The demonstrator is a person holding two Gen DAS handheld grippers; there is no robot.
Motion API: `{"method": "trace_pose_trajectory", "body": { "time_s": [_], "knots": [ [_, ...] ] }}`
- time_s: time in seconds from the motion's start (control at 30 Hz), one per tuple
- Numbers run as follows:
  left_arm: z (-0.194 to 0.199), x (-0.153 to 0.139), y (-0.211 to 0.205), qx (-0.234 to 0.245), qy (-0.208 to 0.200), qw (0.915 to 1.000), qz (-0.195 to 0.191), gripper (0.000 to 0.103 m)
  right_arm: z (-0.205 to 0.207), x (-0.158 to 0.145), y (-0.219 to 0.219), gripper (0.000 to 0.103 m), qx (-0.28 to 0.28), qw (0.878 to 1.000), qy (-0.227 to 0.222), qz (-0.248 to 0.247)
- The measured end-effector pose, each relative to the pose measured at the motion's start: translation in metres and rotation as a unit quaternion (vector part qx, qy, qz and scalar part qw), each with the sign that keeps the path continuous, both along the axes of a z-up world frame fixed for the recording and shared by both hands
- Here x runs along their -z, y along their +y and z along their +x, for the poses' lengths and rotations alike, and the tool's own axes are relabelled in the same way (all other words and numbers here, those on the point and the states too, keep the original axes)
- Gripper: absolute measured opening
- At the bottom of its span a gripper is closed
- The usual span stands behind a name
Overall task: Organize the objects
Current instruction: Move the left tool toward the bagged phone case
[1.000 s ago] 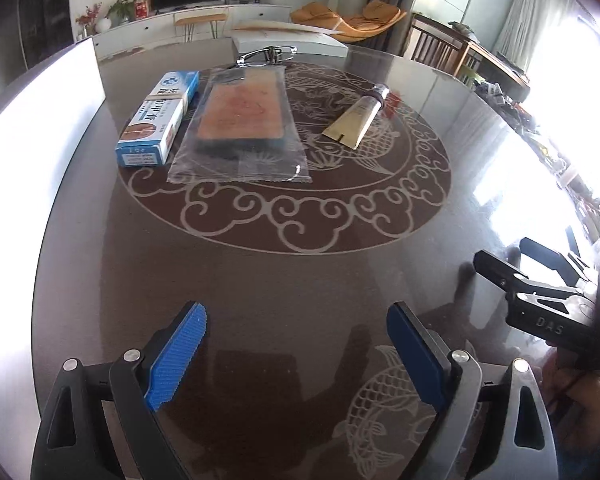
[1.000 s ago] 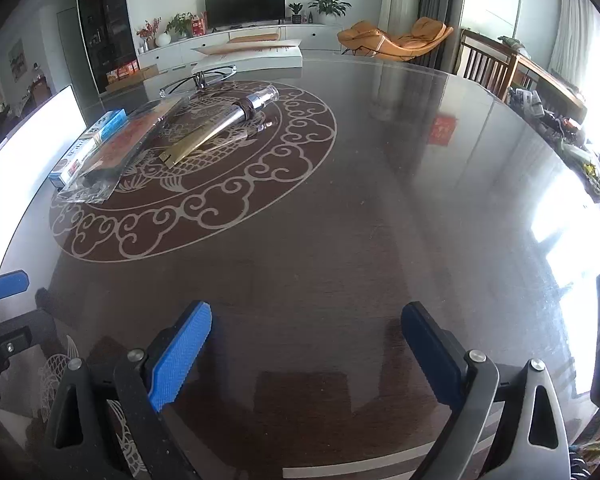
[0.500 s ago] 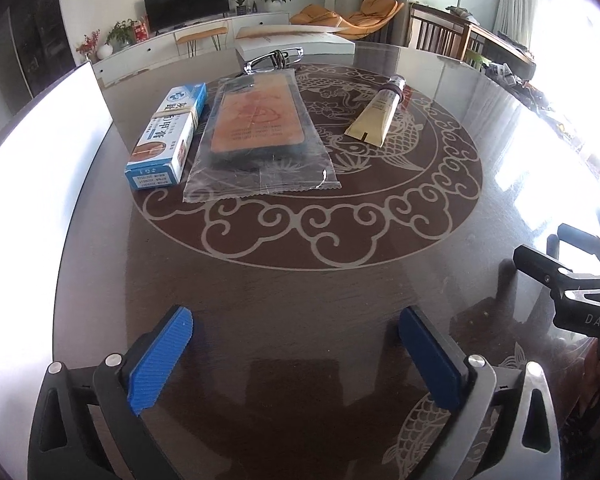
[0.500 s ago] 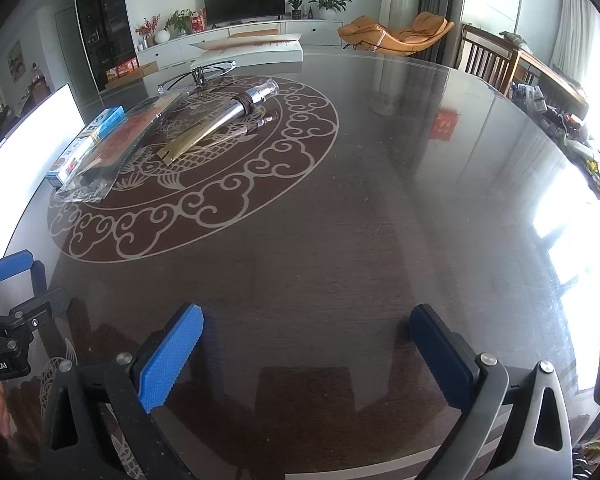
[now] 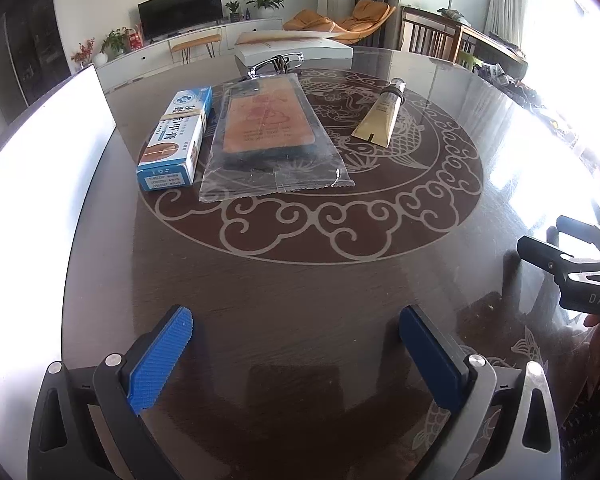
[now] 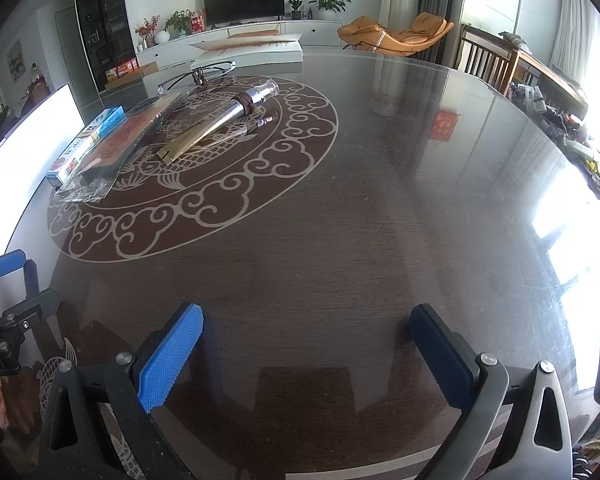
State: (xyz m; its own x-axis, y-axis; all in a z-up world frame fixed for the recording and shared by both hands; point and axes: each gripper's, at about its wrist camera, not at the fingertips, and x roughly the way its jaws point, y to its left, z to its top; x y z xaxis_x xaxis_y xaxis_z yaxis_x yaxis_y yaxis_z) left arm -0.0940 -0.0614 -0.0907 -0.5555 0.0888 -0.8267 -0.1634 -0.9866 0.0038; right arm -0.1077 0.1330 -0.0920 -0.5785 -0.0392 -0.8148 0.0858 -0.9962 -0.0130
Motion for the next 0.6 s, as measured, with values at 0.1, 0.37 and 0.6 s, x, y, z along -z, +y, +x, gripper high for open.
{"method": "trace_pose_trajectory", "body": {
  "time_s": [0.1, 0.37, 0.6],
  "knots": [
    [0.0005, 0.0004, -0.0003, -0.001, 0.002, 1.0000, 0.001, 0.103, 0.0001, 0.0000, 0.0000, 0.103, 0.000, 1.000, 0.000, 0.000],
    [0.0003, 0.0010, -0.0009, -0.002, 0.003, 1.0000, 0.001, 0.103, 0.0003, -0.0002, 0.0001, 0.103, 0.000, 1.000, 0.000, 0.000],
    [-0.0088, -0.0013, -0.0007, 0.001, -0.026, 0.9997, 0.003, 0.103, 0.0003, -0.0004, -0.0001, 0.103, 0.000, 1.000, 0.001, 0.000]
  ]
}}
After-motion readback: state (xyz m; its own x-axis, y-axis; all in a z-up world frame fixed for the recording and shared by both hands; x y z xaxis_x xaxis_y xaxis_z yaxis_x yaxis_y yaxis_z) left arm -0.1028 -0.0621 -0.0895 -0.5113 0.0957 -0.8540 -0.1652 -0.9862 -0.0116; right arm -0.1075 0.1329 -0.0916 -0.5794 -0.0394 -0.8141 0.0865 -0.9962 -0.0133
